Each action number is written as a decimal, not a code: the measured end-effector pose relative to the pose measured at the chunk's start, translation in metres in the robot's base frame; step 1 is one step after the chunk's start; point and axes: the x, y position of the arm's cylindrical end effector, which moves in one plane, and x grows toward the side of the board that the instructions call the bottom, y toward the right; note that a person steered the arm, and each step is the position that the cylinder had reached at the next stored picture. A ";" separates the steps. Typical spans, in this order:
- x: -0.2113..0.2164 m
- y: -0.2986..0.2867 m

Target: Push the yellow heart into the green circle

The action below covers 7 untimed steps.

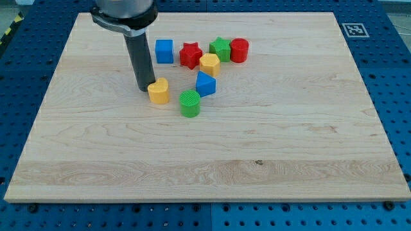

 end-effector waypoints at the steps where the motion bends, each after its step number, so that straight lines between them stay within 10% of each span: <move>1: 0.007 0.006; 7: 0.004 0.023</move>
